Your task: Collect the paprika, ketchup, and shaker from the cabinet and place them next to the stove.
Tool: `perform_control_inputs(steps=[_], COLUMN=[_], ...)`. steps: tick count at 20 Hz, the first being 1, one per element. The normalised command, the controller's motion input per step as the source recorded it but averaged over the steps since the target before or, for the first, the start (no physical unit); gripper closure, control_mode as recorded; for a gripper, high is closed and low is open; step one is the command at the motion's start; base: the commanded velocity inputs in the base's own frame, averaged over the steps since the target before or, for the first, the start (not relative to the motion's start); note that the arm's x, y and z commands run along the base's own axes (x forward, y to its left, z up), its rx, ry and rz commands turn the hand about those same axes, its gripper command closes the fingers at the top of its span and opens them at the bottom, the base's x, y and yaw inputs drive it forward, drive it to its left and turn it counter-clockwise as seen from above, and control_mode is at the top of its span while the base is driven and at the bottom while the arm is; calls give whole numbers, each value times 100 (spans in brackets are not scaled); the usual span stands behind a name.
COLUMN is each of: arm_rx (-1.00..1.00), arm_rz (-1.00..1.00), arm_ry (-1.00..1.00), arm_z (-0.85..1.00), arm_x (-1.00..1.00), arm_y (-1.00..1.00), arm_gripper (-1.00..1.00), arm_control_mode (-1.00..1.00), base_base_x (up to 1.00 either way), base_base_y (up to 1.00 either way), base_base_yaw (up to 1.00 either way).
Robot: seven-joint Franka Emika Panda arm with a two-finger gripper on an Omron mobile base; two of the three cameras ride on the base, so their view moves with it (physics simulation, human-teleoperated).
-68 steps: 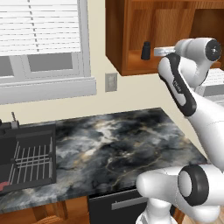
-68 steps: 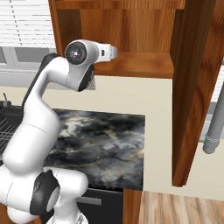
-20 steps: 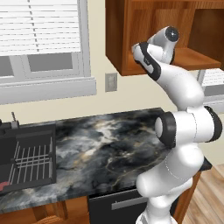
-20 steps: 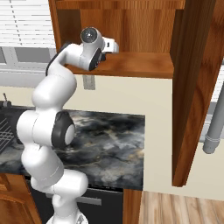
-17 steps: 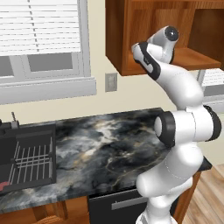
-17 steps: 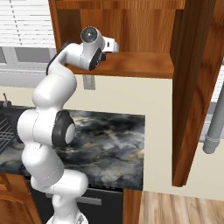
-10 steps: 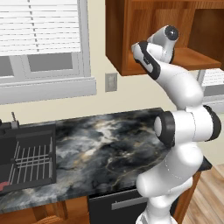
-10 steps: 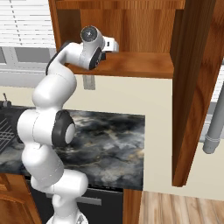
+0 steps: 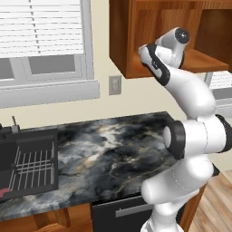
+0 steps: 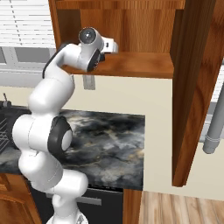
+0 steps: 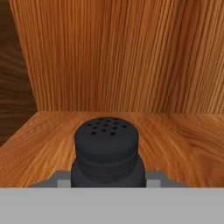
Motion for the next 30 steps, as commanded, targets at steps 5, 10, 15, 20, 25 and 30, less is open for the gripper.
perform_control_inputs(steps=[5, 10, 15, 20, 25, 30], arm_rx=[0, 0, 0, 0, 0, 0], arm_rz=[0, 0, 0, 0, -4, -4], arm_ry=[-11, -14, -18, -12, 0, 0], arm_z=[-14, -15, -6, 0, 0, 0], arm_x=[-61, -71, -96, -99, -95, -93], arm_y=[-12, -15, -7, 0, 0, 0], arm_gripper=[100, 100, 100, 100, 100, 100], arm_control_mode=[-100, -100, -100, -100, -100, -100], base_base_x=[0, 0, 0, 0, 0, 0], base_base_y=[0, 0, 0, 0, 0, 0], base_base_yaw=[0, 0, 0, 0, 0, 0])
